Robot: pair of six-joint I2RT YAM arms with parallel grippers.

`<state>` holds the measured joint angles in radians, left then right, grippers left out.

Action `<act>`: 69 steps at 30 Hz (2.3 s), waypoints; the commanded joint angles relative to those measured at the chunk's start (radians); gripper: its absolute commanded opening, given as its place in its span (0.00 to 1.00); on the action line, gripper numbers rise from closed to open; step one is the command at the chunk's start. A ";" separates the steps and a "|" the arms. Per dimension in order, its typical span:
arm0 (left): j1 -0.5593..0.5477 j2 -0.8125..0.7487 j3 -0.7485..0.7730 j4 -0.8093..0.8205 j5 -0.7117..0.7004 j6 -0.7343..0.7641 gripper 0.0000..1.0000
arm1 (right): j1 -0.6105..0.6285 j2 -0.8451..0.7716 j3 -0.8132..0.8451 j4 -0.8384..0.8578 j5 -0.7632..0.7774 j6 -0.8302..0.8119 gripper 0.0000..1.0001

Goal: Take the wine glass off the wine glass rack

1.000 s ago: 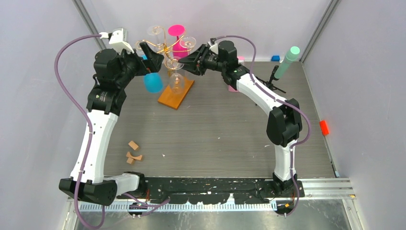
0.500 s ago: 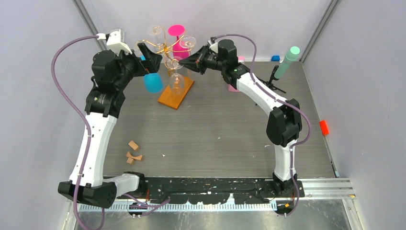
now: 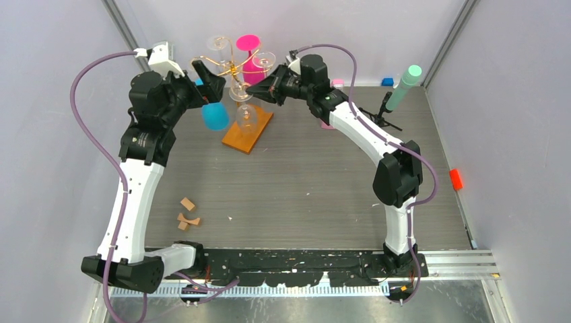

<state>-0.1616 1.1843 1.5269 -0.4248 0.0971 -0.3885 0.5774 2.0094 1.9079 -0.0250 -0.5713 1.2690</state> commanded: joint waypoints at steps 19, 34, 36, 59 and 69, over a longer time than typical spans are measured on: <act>-0.001 -0.040 -0.004 -0.010 -0.069 0.014 1.00 | 0.038 0.067 0.217 0.080 0.018 -0.034 0.00; -0.006 -0.037 -0.004 -0.008 -0.073 0.032 0.98 | 0.026 0.110 0.389 -0.121 0.177 -0.145 0.00; -0.009 -0.036 -0.004 -0.008 -0.070 0.036 0.98 | 0.016 0.106 0.396 -0.153 0.196 -0.139 0.00; -0.027 -0.048 -0.094 0.108 0.051 0.011 0.98 | -0.048 -0.113 0.138 -0.100 0.147 0.066 0.00; -0.027 -0.079 -0.145 0.165 0.353 0.105 0.98 | -0.047 -0.284 -0.059 -0.132 0.115 0.136 0.00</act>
<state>-0.1841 1.1572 1.3815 -0.3439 0.2699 -0.3347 0.5289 1.8484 1.8996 -0.2176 -0.4187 1.3514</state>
